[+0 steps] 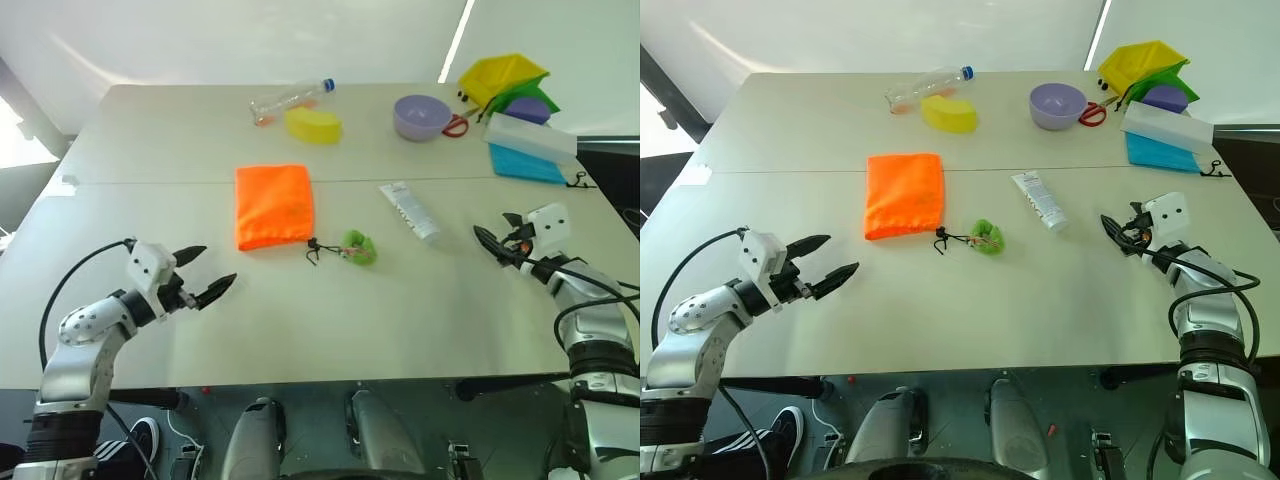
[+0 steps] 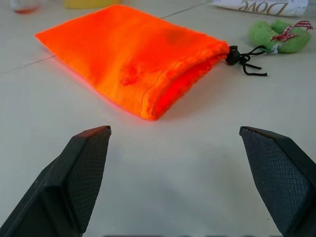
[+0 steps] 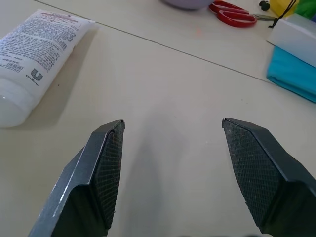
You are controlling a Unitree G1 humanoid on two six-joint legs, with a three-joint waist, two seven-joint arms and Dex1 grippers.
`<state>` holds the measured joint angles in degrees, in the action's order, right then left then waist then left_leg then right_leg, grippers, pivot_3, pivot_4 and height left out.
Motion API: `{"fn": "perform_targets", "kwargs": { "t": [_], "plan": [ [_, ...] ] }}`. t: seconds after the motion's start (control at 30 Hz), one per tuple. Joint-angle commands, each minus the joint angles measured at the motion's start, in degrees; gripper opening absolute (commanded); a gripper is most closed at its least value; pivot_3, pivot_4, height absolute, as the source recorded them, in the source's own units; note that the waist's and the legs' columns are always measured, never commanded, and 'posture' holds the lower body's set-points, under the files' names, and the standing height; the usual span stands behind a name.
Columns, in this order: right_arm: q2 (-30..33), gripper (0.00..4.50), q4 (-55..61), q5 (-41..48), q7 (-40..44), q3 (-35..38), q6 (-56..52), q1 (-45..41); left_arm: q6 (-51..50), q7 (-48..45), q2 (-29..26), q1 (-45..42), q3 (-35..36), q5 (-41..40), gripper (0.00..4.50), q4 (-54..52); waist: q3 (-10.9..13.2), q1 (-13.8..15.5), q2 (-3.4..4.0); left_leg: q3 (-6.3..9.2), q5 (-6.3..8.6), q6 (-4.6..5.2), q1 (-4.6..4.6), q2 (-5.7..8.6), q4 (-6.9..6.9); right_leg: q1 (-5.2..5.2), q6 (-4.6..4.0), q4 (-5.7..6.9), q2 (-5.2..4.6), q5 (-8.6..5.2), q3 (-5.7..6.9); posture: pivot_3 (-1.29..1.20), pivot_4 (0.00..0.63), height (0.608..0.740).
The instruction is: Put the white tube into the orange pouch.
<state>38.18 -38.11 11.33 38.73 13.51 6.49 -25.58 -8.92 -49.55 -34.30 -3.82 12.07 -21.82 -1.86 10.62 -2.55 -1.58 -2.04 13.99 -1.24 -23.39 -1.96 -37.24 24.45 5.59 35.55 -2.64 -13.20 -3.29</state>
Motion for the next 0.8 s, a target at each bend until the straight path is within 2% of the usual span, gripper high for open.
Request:
{"fn": "perform_targets", "kwargs": {
  "t": [0.03,0.13,0.27,0.4,0.47,0.5,0.53,0.57,0.8],
  "plan": [
    [-0.06,3.28,6.08,2.04,2.48,0.39,-0.15,0.96,3.41,0.13,-0.34,-1.84,-0.45,1.52,4.46,-0.13,0.00,0.03,0.00,0.00,0.00,0.00,0.00,0.00,0.00,0.00,0.00,0.00,0.00,0.00,0.00,0.00,0.150,0.740],
    [-0.96,3.28,16.28,7.33,8.37,-0.22,-4.91,4.74,5.64,1.40,0.19,-4.12,-1.99,4.26,4.46,1.59,-0.01,0.13,0.01,0.01,0.00,0.00,0.00,0.00,0.00,0.00,0.01,0.01,0.01,0.00,0.00,0.00,0.150,0.740],
    [-2.77,3.28,32.10,13.46,12.33,-3.02,-12.79,10.11,10.18,4.00,1.62,-8.08,-5.10,9.34,4.46,5.63,-0.01,0.23,0.00,0.07,0.00,0.00,0.00,-0.01,-0.02,-0.02,0.19,0.03,0.03,0.10,0.03,0.00,0.150,0.740],
    [-3.46,3.28,43.19,13.26,13.89,-8.47,-16.67,13.95,14.91,8.49,3.34,-12.84,-9.31,16.39,4.46,11.10,-0.02,0.37,-0.01,0.07,0.00,0.00,0.01,0.00,-0.11,-0.03,0.18,0.13,0.02,0.10,0.03,0.00,0.150,0.740],
    [-4.19,3.28,46.47,12.89,13.31,-10.67,-18.53,14.71,15.02,9.40,4.48,-14.87,-10.51,17.22,4.46,12.86,-0.03,0.39,-0.02,0.07,0.00,0.00,0.00,0.01,-0.18,-0.03,0.17,0.18,0.01,0.09,0.03,0.00,0.150,0.740],
    [-4.89,3.82,47.71,12.48,12.43,-11.45,-18.86,15.09,16.09,10.18,4.59,-15.75,-11.29,18.74,4.50,14.10,-0.03,0.39,-0.03,0.06,0.00,0.00,0.01,0.02,-0.20,-0.03,0.13,0.21,0.00,0.07,0.03,0.00,0.150,0.740],
    [-5.36,4.02,48.41,11.60,11.54,-12.02,-18.69,15.37,16.69,10.37,4.60,-16.33,-11.98,19.68,4.50,15.06,-0.04,0.34,-0.04,0.07,0.00,0.00,0.00,0.02,-0.23,-0.03,0.08,0.24,0.01,0.04,0.03,0.00,0.150,0.740],
    [-5.53,4.47,48.76,10.27,10.80,-12.59,-18.07,15.63,17.38,10.74,4.54,-16.82,-12.65,20.76,4.50,16.02,-0.04,0.32,-0.04,0.08,0.00,0.00,0.00,0.02,-0.23,-0.03,0.04,0.25,0.02,0.02,0.03,0.00,0.150,0.740],
    [-6.25,4.47,49.24,8.44,9.49,-13.75,-16.86,16.02,18.92,15.95,6.11,-19.94,-14.70,25.46,4.50,20.41,-0.04,0.43,-0.04,0.08,0.00,0.00,0.01,0.02,-0.26,-0.02,0.06,0.34,0.02,0.02,0.04,0.00,0.150,0.740]
  ]
}}
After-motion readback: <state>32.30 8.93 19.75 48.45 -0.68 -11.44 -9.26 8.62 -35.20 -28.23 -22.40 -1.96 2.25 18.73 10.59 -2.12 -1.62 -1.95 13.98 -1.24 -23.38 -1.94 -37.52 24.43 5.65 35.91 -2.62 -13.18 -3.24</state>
